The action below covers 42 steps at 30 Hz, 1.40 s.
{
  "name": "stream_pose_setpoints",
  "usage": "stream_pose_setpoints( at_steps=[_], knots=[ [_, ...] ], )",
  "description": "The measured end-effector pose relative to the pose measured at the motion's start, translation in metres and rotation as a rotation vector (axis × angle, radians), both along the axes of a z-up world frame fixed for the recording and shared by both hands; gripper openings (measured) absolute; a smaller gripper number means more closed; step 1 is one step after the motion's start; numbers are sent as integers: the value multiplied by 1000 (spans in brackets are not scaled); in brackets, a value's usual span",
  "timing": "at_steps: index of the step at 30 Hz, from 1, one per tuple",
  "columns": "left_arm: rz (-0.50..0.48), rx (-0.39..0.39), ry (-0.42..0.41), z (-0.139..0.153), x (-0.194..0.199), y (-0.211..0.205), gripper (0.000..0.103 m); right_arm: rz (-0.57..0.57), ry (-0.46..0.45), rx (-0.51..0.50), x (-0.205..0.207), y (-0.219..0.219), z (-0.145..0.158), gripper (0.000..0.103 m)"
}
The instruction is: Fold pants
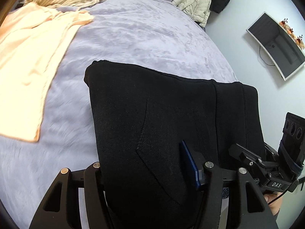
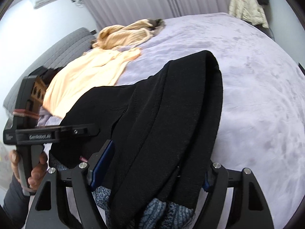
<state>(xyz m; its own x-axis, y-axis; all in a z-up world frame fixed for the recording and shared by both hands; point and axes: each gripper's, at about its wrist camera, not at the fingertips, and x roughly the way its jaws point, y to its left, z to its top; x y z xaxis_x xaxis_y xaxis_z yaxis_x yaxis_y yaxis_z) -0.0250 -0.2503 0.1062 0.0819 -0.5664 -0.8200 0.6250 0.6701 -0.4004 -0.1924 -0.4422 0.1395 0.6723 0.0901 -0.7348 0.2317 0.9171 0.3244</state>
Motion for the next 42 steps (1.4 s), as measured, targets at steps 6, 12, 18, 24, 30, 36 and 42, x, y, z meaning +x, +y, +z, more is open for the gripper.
stream_pose_setpoints(
  at_steps=[6, 12, 18, 24, 30, 36, 42],
  knots=[
    [15, 74, 42, -23, 16, -39, 60, -76, 60, 24, 12, -48, -16, 79],
    [65, 126, 87, -64, 24, -47, 80, -114, 123, 77, 19, -79, -51, 83],
    [29, 170, -71, -40, 18, -22, 91, -125, 100, 75, -5, -89, -47, 89],
    [22, 57, -136, 0, -5, 18, 91, -136, -30, -118, -56, -51, -7, 92],
    [-83, 77, -211, -10, -53, -7, 91, 79, -130, -96, -74, 4, -13, 92],
    [-101, 137, -287, -44, -61, -23, 103, 77, -59, -41, -63, -7, -47, 92],
    [-101, 97, -245, -39, -48, -20, 103, 108, -44, -91, -61, 0, -32, 93]
  ],
)
